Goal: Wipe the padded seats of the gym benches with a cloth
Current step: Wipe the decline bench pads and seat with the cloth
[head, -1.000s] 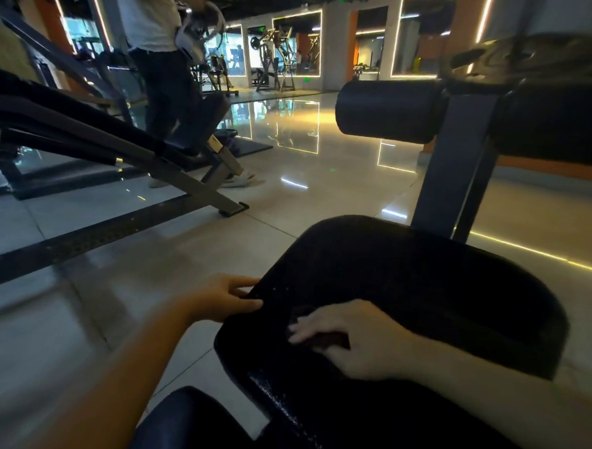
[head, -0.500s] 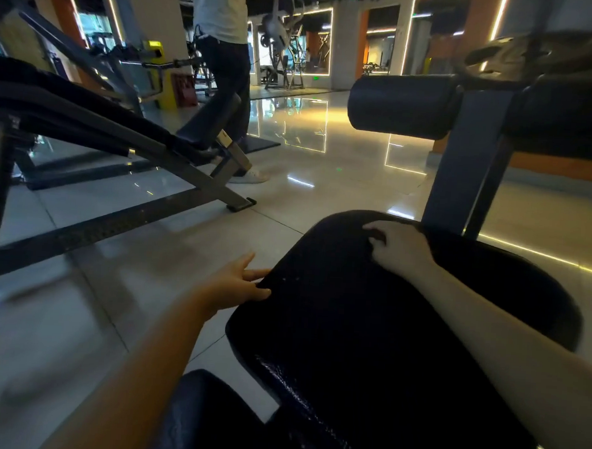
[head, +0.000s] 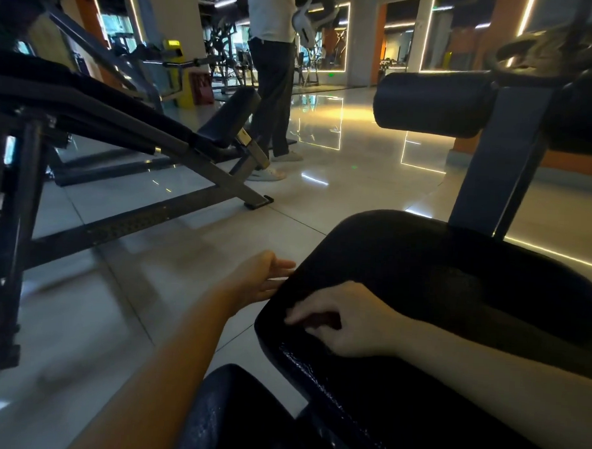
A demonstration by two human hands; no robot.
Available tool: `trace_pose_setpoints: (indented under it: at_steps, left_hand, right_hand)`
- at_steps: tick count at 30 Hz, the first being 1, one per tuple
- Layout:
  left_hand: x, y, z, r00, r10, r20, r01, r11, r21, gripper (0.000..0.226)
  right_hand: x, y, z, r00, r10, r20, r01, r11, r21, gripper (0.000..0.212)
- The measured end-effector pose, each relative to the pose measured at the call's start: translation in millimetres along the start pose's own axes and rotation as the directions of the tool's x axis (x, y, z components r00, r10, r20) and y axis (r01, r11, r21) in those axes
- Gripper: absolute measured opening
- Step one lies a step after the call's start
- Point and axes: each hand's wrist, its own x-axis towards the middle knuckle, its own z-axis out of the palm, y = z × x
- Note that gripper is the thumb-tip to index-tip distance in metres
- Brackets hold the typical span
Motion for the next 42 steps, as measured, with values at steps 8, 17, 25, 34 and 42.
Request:
trace_pose_setpoints:
  at_steps: [8, 17, 25, 34, 42]
  left_hand:
    - [-10, 13, 5, 0.999, -0.039, -0.028, 0.038, 0.999, -0.029, 0.045]
    - [0, 1, 2, 0.986, -0.060, -0.155, 0.038, 0.989, -0.145, 0.047]
    - [-5, 3, 22, 0.985, 0.095, -0.145, -0.052, 0.959, 0.278, 0.034]
    - [-49, -10, 51, 0.934, 0.356, 0.000, -0.265, 0.696, 0.667, 0.041]
    - [-53, 14, 81, 0.925, 0.377, 0.033, -0.292, 0.654, 0.698, 0.038]
  right_hand:
    - [30, 52, -32, 0.932, 0.208, -0.297, -0.256, 0.957, -0.135, 0.041]
    - [41, 19, -2, 0.970, 0.137, -0.199, -0.164, 0.979, -0.122, 0.035]
    - [-18, -47, 26, 0.999, -0.032, 0.035, 0.032, 0.999, 0.010, 0.038]
    - [-128, 39, -57, 0.916, 0.283, -0.284, -0.317, 0.945, -0.084, 0.051]
    - [-161, 103, -106, 0.598, 0.496, -0.630, -0.690, 0.718, -0.089, 0.037]
